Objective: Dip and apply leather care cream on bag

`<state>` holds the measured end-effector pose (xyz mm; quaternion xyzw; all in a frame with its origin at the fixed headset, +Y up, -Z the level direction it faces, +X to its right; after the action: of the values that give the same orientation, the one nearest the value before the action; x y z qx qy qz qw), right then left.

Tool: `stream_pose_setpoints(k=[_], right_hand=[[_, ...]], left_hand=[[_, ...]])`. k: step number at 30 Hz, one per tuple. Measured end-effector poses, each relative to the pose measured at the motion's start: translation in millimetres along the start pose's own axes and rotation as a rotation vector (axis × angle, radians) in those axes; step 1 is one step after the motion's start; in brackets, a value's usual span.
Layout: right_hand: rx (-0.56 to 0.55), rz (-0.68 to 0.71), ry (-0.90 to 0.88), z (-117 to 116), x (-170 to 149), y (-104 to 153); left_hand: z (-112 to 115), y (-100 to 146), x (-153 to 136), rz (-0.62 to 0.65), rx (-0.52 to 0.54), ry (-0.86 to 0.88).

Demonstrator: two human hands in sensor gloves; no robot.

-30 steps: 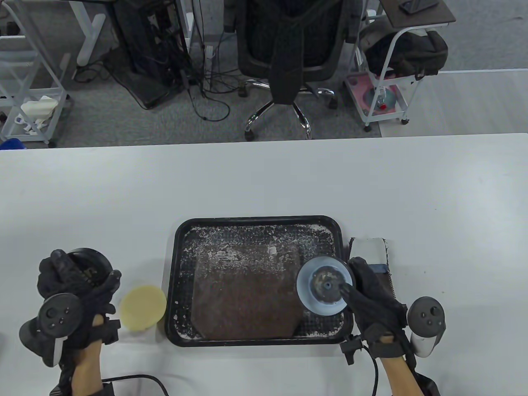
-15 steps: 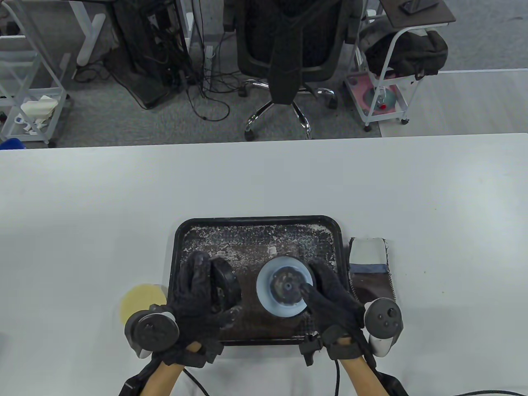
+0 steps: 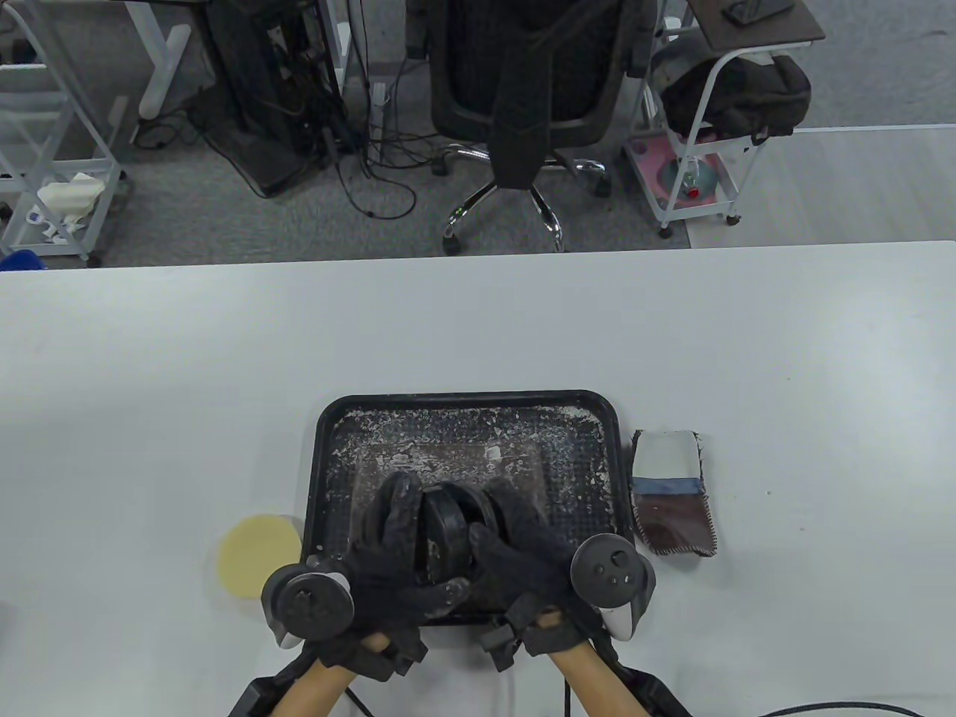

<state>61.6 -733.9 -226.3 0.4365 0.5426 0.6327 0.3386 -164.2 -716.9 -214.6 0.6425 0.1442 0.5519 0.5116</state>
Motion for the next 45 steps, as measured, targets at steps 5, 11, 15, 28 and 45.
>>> stream_pose_setpoints(k=[5,11,15,28,45], right_hand=[[0.07,-0.054,-0.084,-15,-4,-6],[0.169,-0.068,-0.32,-34,-20,-9],[0.232,-0.036,-0.544,-42,-19,-10],[0.334,0.209,-0.302,-47,-3,0],[0.252,0.269,-0.299,-42,9,11]], left_hand=[[-4,-1,-13,-0.043,0.0,0.088],[-10,3,-20,-0.059,0.031,0.129],[-13,5,-32,-0.108,0.053,0.258],[3,16,-43,-0.18,0.073,0.692],[20,10,-43,-0.167,-0.033,0.763]])
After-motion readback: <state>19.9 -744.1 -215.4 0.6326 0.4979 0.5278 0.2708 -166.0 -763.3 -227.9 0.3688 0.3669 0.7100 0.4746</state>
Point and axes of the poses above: the tracker on the back of each hand, its own x axis roughly to the thumb side, its own y axis roughly from the fingertips to the wrist, z = x × y, the point moved 5 cm from there along -y, roughly from the wrist to the fingertips, and after that the axes turned 5 degrees about y, right-handed, at the moved point
